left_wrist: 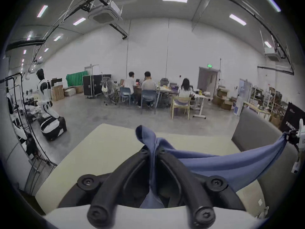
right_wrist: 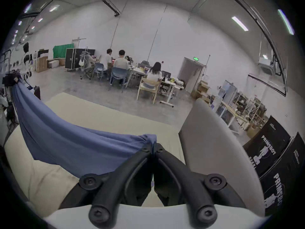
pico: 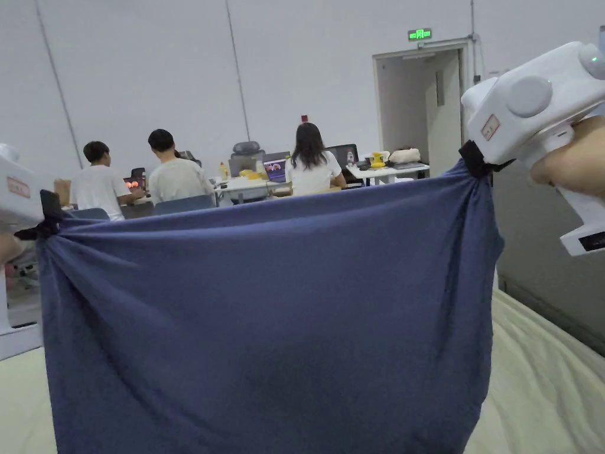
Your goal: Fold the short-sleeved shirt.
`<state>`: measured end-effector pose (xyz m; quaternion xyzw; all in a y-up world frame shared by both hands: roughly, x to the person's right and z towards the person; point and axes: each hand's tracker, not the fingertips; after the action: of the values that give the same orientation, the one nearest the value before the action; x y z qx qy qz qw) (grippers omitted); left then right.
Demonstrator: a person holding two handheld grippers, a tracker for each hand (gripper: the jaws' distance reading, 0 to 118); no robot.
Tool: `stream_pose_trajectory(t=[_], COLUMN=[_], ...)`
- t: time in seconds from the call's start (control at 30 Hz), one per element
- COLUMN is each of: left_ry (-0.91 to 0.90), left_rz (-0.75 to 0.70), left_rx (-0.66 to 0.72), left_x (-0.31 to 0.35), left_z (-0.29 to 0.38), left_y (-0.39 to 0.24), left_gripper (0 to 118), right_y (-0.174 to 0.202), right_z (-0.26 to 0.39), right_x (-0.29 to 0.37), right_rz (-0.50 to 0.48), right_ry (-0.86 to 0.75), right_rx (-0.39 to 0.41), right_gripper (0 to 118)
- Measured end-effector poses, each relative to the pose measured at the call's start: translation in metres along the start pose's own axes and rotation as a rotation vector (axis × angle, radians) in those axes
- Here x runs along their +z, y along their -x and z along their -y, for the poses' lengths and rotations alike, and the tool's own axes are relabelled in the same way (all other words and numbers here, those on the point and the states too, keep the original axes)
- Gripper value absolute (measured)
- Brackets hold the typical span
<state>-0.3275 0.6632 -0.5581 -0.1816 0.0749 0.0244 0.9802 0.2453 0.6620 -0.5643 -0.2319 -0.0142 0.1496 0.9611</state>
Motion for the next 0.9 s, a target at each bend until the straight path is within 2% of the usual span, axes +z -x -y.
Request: stream_pose_trajectory(t=[0.17,0.37,0.57,0.63,0.73,0.9], left_ry=[0.156,0.446,0.669,0.687,0.689,0.744], left_rz=[-0.03,-0.05,-0.052,-0.033,0.064,0.173], left_rx=[-0.028,-0.053,-0.034,-0.03,-0.016,-0.049], left_x=[-0.072,-0.141,-0.156,-0.14,-0.09,0.025], left_z=[0.085,0.24,0.378,0.404,0.427,0.444], left_y=[0.002,-0.005,0.014,0.026,0.05,0.082], left_gripper=[1,1,1,1,1,1], right_y=[0.041,0.1,0.134,0.13,0.113,0.105], right_z=[0.071,0.207,0.331,0.361,0.398,0.447], right_x=[-0.068,-0.151,-0.174,-0.162,-0.12,-0.014], right_rz=[-0.057,-0.147,-0.207,-0.213,-0.268,-0.3], right_ry=[0.083,0.328,0.523,0.535,0.551,0.612], right_rx=[0.063,-0.03,-0.034,-0.022,-0.081,0.036], right_gripper=[3,3,3,3,3,3])
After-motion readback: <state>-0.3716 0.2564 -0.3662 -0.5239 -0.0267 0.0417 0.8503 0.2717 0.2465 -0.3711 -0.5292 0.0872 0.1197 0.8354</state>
